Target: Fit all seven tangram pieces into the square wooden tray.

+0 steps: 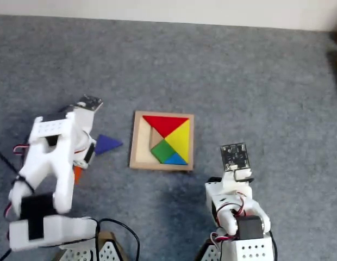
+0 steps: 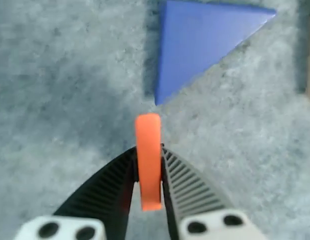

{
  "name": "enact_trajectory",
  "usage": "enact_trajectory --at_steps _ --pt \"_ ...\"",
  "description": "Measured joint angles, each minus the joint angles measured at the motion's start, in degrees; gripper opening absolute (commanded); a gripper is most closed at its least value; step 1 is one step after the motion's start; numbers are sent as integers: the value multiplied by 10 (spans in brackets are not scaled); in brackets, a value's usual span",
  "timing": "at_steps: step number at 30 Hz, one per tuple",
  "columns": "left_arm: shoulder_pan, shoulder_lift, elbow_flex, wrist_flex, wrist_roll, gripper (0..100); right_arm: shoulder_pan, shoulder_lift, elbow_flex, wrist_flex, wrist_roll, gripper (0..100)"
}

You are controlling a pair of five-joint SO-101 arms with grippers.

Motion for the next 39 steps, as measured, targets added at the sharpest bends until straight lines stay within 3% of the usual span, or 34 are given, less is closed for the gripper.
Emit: enact_trajectory --at_steps 5,13,23,31,39 --pt "35 -110 0 52 31 5 0 0 0 0 0 5" --pt "193 -149 -33 59 121 5 0 0 0 0 0 5" --pt "304 -9 -166 32 192 5 0 0 0 0 0 5" --pt "336 104 -224 -52 263 5 0 0 0 0 0 5" --pt "349 207 -316 -66 307 11 0 0 0 0 0 5"
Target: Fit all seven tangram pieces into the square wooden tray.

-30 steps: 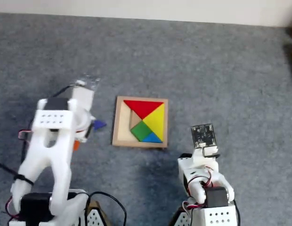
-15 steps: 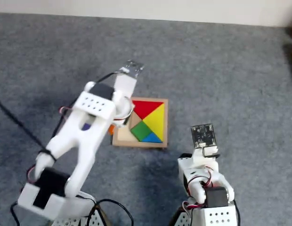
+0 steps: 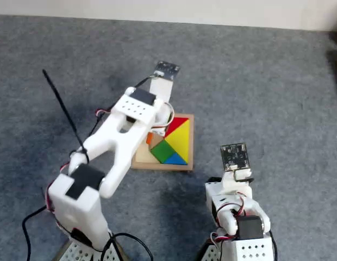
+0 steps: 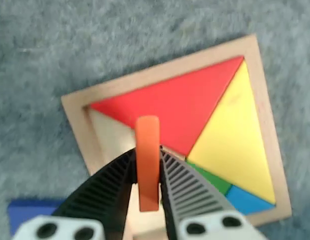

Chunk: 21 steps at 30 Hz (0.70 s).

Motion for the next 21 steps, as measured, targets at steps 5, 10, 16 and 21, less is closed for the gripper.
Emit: enact_trajectory --at_steps 5,10,16,21 --pt "-1 45 -38 0 6 149 0 0 0 0 0 5" --pt "-1 68 -60 23 6 168 0 0 0 0 0 5" --pt "-2 69 -80 45 6 168 0 0 0 0 0 5" --pt "-29 69 -82 47 6 169 0 0 0 0 0 5"
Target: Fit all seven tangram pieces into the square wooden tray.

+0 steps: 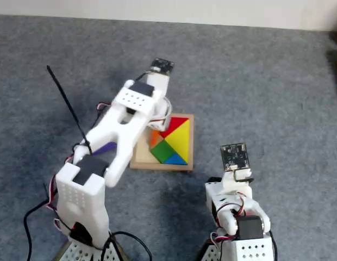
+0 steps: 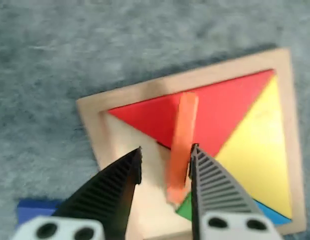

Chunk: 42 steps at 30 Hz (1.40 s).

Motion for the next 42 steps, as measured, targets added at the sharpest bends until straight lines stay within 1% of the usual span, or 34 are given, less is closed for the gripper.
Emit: enact_trajectory --at_steps 7,9,14,23,26,28,32,34,42 --pt "-33 0 0 0 0 171 0 0 0 0 0 5" --pt "-33 0 -10 4 0 171 0 0 0 0 0 5" --pt "-29 0 -59 43 0 168 0 0 0 0 0 5" --pt "-30 0 -68 53 0 168 0 0 0 0 0 5" --pt "-39 0 -78 88 -2 168 0 0 0 0 0 5" --pt "-48 0 -99 129 -4 171 0 0 0 0 0 5" --pt "-68 0 -139 213 -42 172 0 0 0 0 0 5" --pt "-86 0 -154 237 -60 173 0 0 0 0 0 5" --pt "-170 0 -160 269 -160 173 0 0 0 0 0 5"
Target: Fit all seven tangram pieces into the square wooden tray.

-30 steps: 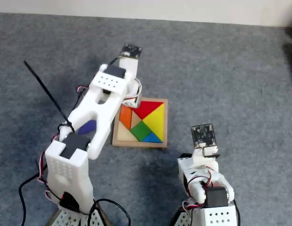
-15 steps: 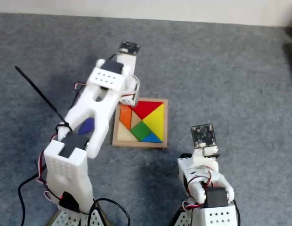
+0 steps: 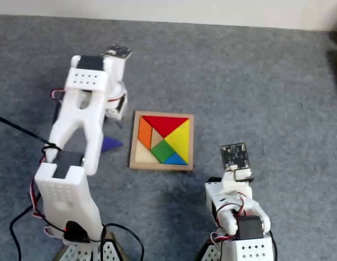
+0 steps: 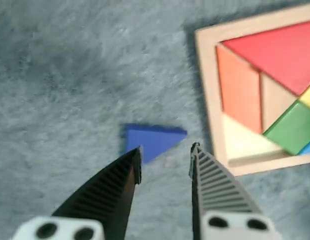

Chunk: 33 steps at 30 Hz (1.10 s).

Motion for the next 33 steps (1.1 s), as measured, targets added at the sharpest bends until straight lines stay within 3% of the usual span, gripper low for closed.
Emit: enact_trajectory --at_steps 13,27,33 --pt "-25 0 89 -32 -246 201 0 0 0 0 0 5" --pt "-56 0 120 -80 -286 225 0 0 0 0 0 5" --pt "-64 0 190 -166 -319 225 0 0 0 0 0 5"
